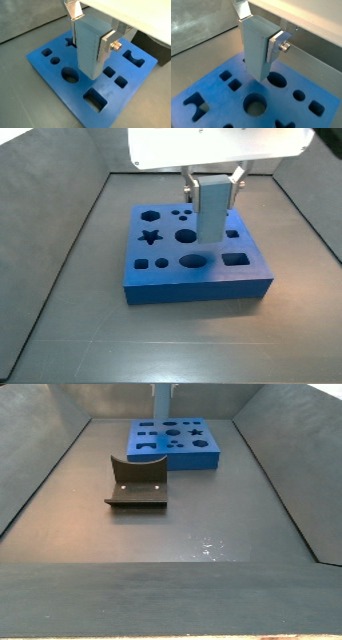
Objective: Pick up the rectangle object. Move up. Place the rectangle object on the fixture. Regrasp the rectangle object. Move to above the board. Insert the rectangle object.
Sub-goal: Insert the rectangle object.
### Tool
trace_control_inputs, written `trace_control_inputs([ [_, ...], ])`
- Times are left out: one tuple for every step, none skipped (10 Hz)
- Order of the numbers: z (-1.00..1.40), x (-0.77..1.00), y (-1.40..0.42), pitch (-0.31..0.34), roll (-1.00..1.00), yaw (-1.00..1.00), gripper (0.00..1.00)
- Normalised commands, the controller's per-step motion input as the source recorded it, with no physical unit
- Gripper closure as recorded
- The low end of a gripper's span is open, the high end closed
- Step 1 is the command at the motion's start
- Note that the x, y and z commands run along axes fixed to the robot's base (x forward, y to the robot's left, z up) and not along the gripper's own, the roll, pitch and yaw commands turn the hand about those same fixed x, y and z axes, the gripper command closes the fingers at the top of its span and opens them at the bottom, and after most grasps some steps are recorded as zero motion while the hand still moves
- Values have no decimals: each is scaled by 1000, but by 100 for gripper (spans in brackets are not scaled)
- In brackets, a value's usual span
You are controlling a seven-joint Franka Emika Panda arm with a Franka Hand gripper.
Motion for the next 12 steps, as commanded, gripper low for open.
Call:
trace_control_inputs([
  [-43, 257, -94, 106, 0, 0, 100],
  [-69, 229, 0, 83, -100, 0, 100],
  [-77, 251, -3, 83, -140, 0, 100],
  [-117, 229, -66, 43, -206, 0, 100],
  [-143, 166, -83, 26, -266, -9, 100],
  [-140, 146, -63, 26, -377, -77, 100],
  [-111, 157, -14, 23, -397, -131, 100],
  [-149, 149, 0, 0, -386, -123, 100],
  [-174, 151, -3, 0, -363, -120, 100],
  [-151, 143, 0, 3, -314, -100, 100],
  [-174, 134, 0, 0, -360, -97, 100],
  [-180, 114, 0, 0, -349, -89, 100],
])
